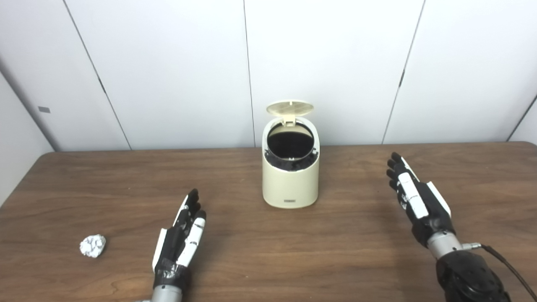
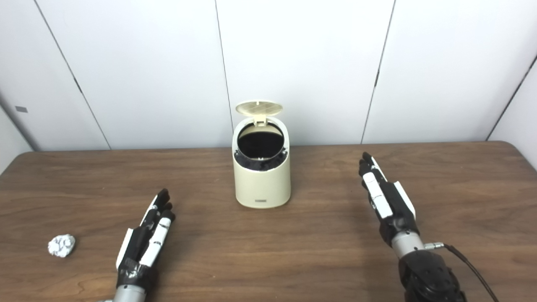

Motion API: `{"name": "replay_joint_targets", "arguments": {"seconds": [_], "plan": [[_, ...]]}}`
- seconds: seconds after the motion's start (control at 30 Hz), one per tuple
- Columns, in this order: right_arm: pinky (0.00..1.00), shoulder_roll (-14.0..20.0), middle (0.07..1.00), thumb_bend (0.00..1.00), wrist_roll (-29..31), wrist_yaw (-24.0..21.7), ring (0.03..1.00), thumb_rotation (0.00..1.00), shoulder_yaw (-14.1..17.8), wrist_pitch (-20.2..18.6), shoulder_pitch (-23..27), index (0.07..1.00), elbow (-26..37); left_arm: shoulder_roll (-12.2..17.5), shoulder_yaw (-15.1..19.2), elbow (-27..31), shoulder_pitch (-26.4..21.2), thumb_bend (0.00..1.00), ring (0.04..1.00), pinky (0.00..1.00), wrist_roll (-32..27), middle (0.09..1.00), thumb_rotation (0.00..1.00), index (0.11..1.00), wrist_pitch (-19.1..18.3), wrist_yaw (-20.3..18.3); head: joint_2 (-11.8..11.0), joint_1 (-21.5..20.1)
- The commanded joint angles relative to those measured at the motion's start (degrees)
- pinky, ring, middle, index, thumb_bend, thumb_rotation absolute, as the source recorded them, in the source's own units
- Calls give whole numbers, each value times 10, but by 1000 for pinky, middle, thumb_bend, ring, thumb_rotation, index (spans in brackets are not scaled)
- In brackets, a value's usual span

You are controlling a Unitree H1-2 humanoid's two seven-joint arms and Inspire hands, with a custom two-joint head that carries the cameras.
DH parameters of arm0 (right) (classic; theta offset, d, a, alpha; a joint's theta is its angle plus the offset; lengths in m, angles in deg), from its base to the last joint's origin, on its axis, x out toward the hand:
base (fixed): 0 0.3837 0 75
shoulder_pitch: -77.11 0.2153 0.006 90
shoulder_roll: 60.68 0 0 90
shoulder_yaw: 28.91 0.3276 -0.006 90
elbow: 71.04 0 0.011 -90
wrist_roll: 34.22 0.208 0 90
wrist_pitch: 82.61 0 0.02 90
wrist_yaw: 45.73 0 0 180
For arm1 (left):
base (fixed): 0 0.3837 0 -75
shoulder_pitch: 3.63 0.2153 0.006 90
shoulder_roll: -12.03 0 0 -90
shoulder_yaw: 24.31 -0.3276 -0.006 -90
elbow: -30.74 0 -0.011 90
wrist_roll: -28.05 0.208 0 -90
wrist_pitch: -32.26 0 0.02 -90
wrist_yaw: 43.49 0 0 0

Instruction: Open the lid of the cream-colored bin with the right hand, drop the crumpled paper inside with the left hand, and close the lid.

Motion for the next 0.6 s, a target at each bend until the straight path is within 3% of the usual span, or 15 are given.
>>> {"name": "replay_joint_targets", "arguments": {"seconds": [0.0, 0.3, 0.57], "plan": [[999, 0, 987, 570, 10, 7, 985, 908, 8, 24, 8, 993, 24, 6, 6, 14, 1, 269, 1000, 1000, -9, 1000, 586, 990, -7, -2, 3, 0], [997, -18, 979, 561, 13, 25, 986, 990, 9, 27, 5, 976, 16, 15, 13, 16, -5, 234, 1000, 1000, -11, 1000, 675, 978, -13, -1, 32, 5], [1000, -38, 985, 572, 21, 34, 1000, 1000, 11, 65, -2, 970, -8, 13, 19, 21, -10, 280, 1000, 1000, -18, 1000, 754, 968, -31, 1, 48, 12]]}}
